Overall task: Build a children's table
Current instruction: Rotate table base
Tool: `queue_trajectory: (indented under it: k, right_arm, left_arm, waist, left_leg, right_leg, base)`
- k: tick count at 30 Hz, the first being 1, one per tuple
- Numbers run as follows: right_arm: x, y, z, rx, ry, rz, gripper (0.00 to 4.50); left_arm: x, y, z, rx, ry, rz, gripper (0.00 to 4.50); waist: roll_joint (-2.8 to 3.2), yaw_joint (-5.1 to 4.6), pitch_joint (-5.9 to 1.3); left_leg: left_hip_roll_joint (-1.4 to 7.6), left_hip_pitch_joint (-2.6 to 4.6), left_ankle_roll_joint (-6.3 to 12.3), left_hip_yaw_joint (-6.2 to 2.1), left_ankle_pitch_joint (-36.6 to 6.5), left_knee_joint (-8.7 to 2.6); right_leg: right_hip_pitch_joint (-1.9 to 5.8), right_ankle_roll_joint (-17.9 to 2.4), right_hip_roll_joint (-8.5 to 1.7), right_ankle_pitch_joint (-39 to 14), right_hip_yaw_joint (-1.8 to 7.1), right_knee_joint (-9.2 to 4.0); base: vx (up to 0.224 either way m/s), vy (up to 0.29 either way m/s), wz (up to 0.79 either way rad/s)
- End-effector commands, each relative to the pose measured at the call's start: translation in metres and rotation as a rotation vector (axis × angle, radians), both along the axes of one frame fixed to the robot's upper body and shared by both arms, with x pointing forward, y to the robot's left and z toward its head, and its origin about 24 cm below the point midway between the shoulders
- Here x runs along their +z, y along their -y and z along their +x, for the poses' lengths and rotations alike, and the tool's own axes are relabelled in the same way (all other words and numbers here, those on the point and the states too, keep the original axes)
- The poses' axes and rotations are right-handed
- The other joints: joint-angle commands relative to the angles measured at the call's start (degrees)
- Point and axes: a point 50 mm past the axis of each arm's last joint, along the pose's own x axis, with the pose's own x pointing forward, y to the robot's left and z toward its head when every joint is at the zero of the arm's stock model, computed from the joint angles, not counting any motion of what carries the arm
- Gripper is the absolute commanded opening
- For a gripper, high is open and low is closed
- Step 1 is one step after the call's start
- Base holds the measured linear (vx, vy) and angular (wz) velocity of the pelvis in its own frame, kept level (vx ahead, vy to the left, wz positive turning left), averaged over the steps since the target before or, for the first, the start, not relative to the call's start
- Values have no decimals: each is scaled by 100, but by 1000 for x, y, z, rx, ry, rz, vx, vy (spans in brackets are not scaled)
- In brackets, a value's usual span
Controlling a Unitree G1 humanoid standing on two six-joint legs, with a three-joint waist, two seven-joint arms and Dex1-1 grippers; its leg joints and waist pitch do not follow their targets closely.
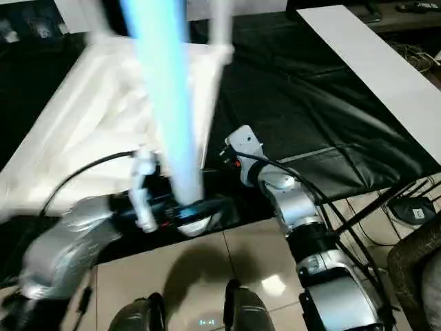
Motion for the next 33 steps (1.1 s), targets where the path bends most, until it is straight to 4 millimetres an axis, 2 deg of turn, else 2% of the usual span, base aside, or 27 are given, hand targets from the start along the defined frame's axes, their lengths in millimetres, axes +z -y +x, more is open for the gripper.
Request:
queue_trajectory:
  k: [1, 3, 4, 5, 6, 7, 8, 10, 11, 13, 14, 15, 16, 17, 18, 20, 21, 23, 25, 27, 28, 29, 33]
  right_arm:
    - [1, -11, -1, 41, 23, -7, 450]
    - [-2, -4, 0, 8, 19, -13, 450]
    - [-7, 11, 1, -59, 8, -25, 450]
    - [-8, 14, 1, -70, 6, -27, 450]
    - [-11, 27, 0, -110, 0, -39, 450]
    - [-12, 29, -1, -117, -2, -42, 450]
    - [-15, 41, -3, -144, -9, -43, 450]
    - [-17, 53, -6, -172, -15, -42, 450]
    - [-17, 58, -7, -178, -15, -42, 450]
    - [-13, 72, -12, -185, 3, -25, 450]
    - [-13, 72, -12, -185, 3, -25, 450]
    - [-6, 78, -16, -166, 21, 2, 450]
    - [-6, 78, -16, -163, 23, 4, 450]
    - [0, 80, -21, -126, 37, 21, 450]
    - [1, 80, -21, -122, 38, 23, 450]
    - [12, 83, -32, -26, 54, 44, 450]
    - [13, 84, -34, -13, 57, 42, 450]
    - [15, 85, -36, -4, 59, 40, 450]
    - [18, 88, -40, 16, 63, 40, 450]
    - [23, 89, -45, 36, 65, 58, 450]
    - [23, 89, -45, 38, 65, 58, 450]
    - [25, 87, -48, 70, 65, 65, 450]
    - [30, 82, -59, 174, 39, 74, 450]
  left_arm:
    - [-1, -1, 12, 72, 44, 48, 338]
    - [-1, -4, 18, 106, 62, 65, 338]
    - [1, -11, 26, 147, 81, 83, 338]
    - [2, -12, 27, 152, 83, 85, 338]
    - [2, -17, 30, 178, 103, 112, 338]
    - [3, -18, 31, 185, 108, 119, 338]
    - [3, -22, 34, 200, 115, 133, 338]
    - [3, -27, 36, 209, 117, 139, 338]
    - [3, -28, 36, 212, 114, 145, 338]
    - [-3, -34, 30, 160, 96, 201, 338]
    - [-3, -34, 30, 160, 96, 201, 338]
    - [-8, -39, 24, 99, 74, 238, 338]
    - [-8, -39, 23, 94, 73, 243, 338]
    - [-13, -45, 18, 49, 63, 294, 338]
    - [-14, -45, 17, 46, 63, 298, 338]
    - [-25, -61, 13, 8, 55, 422, 338]
    - [-27, -65, 14, 13, 59, 449, 338]
    - [-28, -68, 15, 24, 67, 464, 338]
    - [-27, -76, 20, 55, 76, 483, 311]
    - [-22, -84, 24, 62, 86, 497, 300]
    - [-22, -84, 24, 61, 86, 499, 291]
    - [-22, -89, 25, 54, 88, 526, 279]
    - [-21, -101, 27, 8, 80, 588, 257]
  waist:
    - [-33, 55, -521]
    - [-38, 67, -533]
    - [-36, 73, -541]
    - [-29, 83, -556]
    - [-28, 99, -568]
    - [-24, 116, -553]
    - [-18, 118, -553]
    - [-20, 158, -538]
    - [11, 175, -524]
    - [-11, 225, -508]
    - [-11, 225, -508]
    - [28, 211, -467]
    - [8, 200, -486]
    - [5, 186, -476]
    - [9, 190, -486]
    - [25, 185, -481]
    - [11, 173, -472]
    - [9, 157, -475]
    - [28, 170, -477]
    - [-3, 191, -483]
    - [5, 199, -489]
    - [-21, 193, -495]
    - [-12, 197, -476]
  left_leg:
    - [113, 49, 444, -52, -1451, -333]
    - [119, 52, 474, -41, -1345, -327]
    - [124, 55, 493, -36, -1272, -324]
    - [121, 70, 507, -29, -1233, -315]
    - [128, 52, 536, -30, -1127, -313]
    - [141, 64, 554, -28, -1160, -321]
    - [146, 69, 545, -30, -1195, -319]
    - [146, 78, 514, -22, -1320, -324]
    - [144, 84, 493, -23, -1372, -327]
    - [144, 122, 374, -36, -1588, -347]
    - [144, 122, 374, -36, -1588, -347]
    - [124, 119, 344, -39, -1721, -353]
    - [121, 130, 322, -43, -1776, -353]
    - [107, 91, 323, -59, -1788, -363]
    - [109, 98, 325, -71, -1786, -364]
    - [120, 109, 380, -69, -1835, -368]
    - [132, 88, 404, -82, -1829, -386]
    - [116, 116, 396, -69, -1793, -371]
    - [123, 121, 376, -58, -1720, -362]
    - [125, 113, 395, -58, -1679, -368]
    - [129, 106, 410, -62, -1654, -373]
    - [132, 100, 415, -63, -1641, -375]
    - [119, 93, 404, -74, -1690, -381]
  right_leg:
    - [396, -904, -337, -2441, 275, -385]
    - [401, -974, -337, -2256, 281, -358]
    - [400, -1034, -332, -2142, 288, -339]
    - [392, -1074, -324, -2072, 289, -329]
    - [408, -1148, -327, -1888, 292, -293]
    - [389, -1168, -324, -1899, 287, -309]
    - [393, -1188, -327, -1913, 286, -296]
    - [388, -1133, -335, -2101, 290, -327]
    - [381, -1116, -334, -2176, 287, -336]
    - [382, -946, -327, -2484, 279, -369]
    - [382, -946, -327, -2484, 279, -369]
    - [368, -870, -315, -2687, 268, -392]
    - [363, -806, -319, -2814, 266, -410]
    - [389, -752, -314, -2891, 254, -418]
    - [386, -725, -323, -2917, 254, -416]
    - [364, -695, -322, -2941, 263, -441]
    - [370, -669, -320, -2907, 263, -426]
    - [350, -662, -318, -2974, 263, -437]
    - [334, -734, -323, -2981, 266, -445]
    - [343, -747, -325, -2923, 271, -434]
    - [349, -748, -330, -2882, 274, -422]
    - [353, -761, -327, -2856, 272, -419]
    - [356, -643, -342, -3084, 271, -435]
  base:
    - [0, 0, 0]
    - [0, 0, 0]
    - [0, 0, 0]
    - [0, 0, 0]
    - [0, 0, 0]
    - [0, 0, 0]
    - [0, 0, 0]
    - [0, 0, 0]
    - [0, 0, 0]
    - [0, 0, 0]
    - [0, 0, 0]
    - [0, 0, 0]
    - [0, 0, 0]
    - [0, 0, 0]
    - [0, 0, 0]
    - [0, 0, 0]
    - [0, 0, 0]
    - [0, 0, 0]
    - [0, 0, 0]
    - [0, 0, 0]
    - [0, 0, 0]
    - [0, 0, 0]
    - [0, 0, 0]
